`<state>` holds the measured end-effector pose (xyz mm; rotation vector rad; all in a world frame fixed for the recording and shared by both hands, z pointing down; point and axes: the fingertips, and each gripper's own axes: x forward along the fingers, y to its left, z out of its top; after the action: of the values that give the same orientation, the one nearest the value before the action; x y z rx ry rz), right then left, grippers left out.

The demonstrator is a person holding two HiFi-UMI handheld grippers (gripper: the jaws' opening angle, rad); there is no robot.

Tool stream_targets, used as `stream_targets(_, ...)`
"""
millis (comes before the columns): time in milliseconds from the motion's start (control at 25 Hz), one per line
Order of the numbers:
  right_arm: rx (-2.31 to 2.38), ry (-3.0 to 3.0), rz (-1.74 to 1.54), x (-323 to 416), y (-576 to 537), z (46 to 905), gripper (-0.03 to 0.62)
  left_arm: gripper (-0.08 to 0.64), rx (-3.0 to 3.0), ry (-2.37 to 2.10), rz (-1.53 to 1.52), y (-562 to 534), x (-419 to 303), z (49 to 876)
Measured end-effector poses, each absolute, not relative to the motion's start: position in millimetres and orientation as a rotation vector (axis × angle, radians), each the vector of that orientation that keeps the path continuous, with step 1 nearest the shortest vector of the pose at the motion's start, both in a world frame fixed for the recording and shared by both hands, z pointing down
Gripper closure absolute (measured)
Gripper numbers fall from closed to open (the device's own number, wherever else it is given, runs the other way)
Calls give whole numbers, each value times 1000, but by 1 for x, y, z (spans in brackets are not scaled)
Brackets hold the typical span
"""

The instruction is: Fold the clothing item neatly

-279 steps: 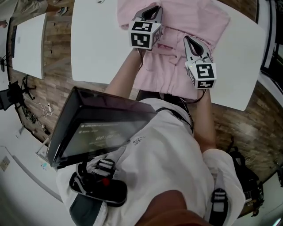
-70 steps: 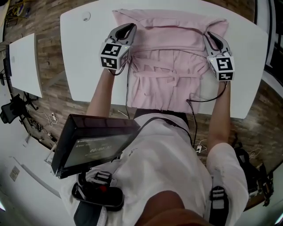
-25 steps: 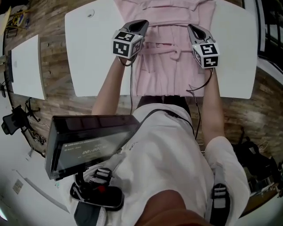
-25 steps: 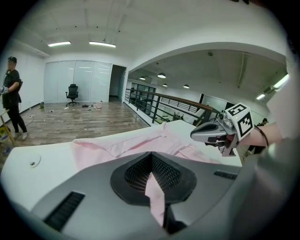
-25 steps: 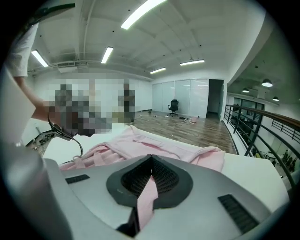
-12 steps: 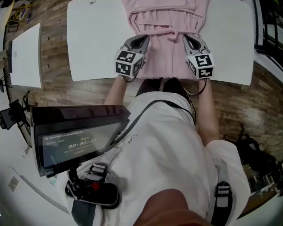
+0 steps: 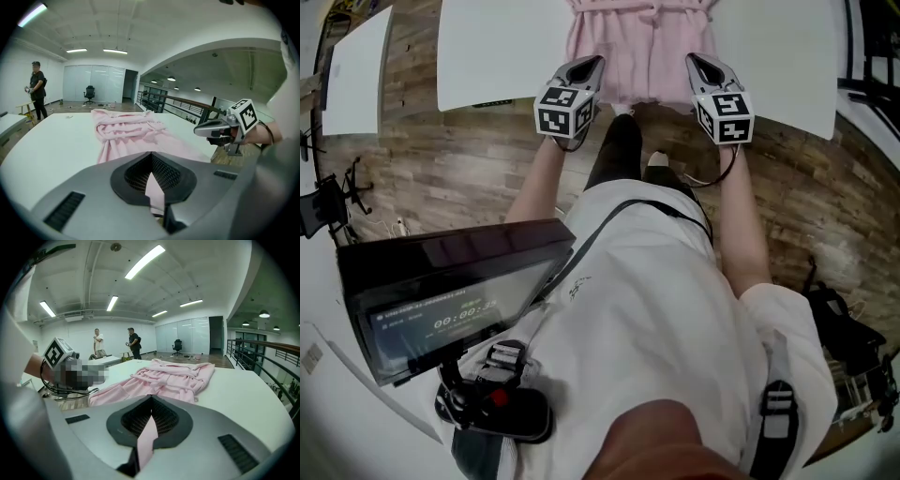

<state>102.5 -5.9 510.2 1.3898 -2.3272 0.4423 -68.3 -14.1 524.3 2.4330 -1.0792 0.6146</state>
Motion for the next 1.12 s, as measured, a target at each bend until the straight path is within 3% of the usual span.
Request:
stream_targets(760, 1383, -2190, 562, 139, 111, 579, 589, 557, 2149, -1299, 779, 77, -162, 602)
stream_targets(960, 1388, -2122, 593, 140, 126, 608, 544, 446, 2092, -1306, 880, 76, -199, 640)
stream_targets(1120, 1424, -2077, 605, 150, 130, 631, 484, 413, 2104, -1288, 904, 69, -206, 661)
